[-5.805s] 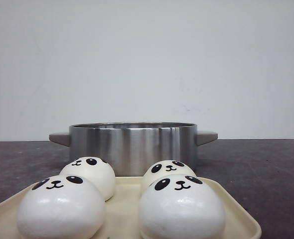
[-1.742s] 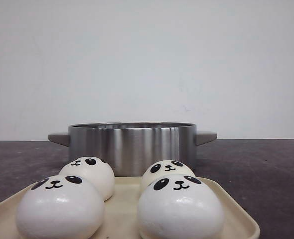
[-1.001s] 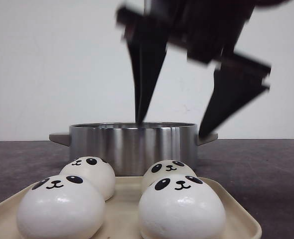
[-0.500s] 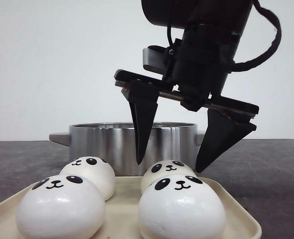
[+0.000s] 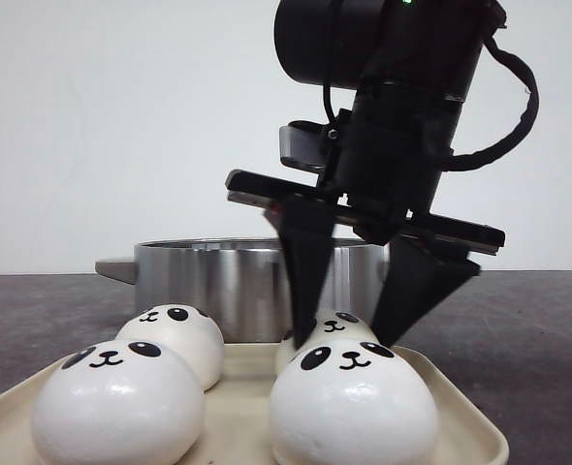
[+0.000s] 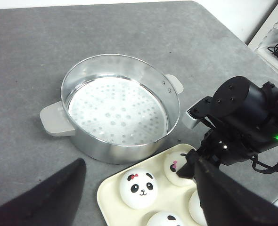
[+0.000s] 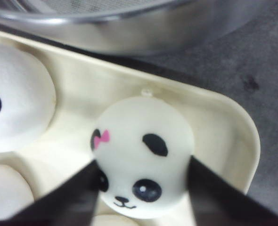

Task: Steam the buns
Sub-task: 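Lower the right gripper onto the panda bun farthest from the robot, then lift the bun with the right gripper and lower it into the pot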

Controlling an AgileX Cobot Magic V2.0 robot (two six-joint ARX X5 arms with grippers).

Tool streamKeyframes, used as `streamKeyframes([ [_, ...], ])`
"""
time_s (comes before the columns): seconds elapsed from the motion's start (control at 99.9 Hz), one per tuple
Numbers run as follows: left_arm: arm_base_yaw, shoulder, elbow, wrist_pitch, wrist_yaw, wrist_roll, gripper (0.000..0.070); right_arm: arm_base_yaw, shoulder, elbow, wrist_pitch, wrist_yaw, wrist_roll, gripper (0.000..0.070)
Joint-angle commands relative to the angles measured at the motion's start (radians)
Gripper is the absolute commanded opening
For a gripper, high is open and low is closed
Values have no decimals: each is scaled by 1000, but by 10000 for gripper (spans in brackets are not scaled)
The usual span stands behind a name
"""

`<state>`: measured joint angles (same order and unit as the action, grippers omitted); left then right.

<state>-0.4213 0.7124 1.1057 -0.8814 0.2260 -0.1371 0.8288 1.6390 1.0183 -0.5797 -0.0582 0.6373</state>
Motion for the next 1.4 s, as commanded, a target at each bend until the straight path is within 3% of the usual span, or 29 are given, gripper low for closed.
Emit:
streamKeyframes([
  [0.0, -5, 5, 10, 9, -10, 16, 441, 3, 22, 18, -14, -10, 14, 73],
  [0.08, -5, 5, 10, 4, -17, 16, 441, 3, 22, 18, -28, -13, 13, 1],
  [0.51, -5, 5, 10, -44, -29, 17, 441, 49, -105, 67, 41, -2, -47, 0],
  [0.711, -5, 5, 10, -39, -45, 16, 440, 72, -157, 233, 0, -69, -84, 0],
  [0.871, -5, 5, 10, -37, -47, 16, 440, 68, -156, 385, -34, 38, -159, 0],
  [0.951, -5, 5, 10, -37, -47, 16, 440, 39, -152, 433, -30, 114, -191, 0],
  [1.011, -5, 5, 10, -36, -47, 16, 440, -1, -139, 455, -27, 123, -201, 0],
  [1.261, -5, 6, 10, -17, -47, 17, 440, -188, -7, 468, -24, 29, -201, 0],
  [1.391, -5, 7, 10, -8, -48, 20, 439, -228, 84, 469, -17, 20, -201, 0],
])
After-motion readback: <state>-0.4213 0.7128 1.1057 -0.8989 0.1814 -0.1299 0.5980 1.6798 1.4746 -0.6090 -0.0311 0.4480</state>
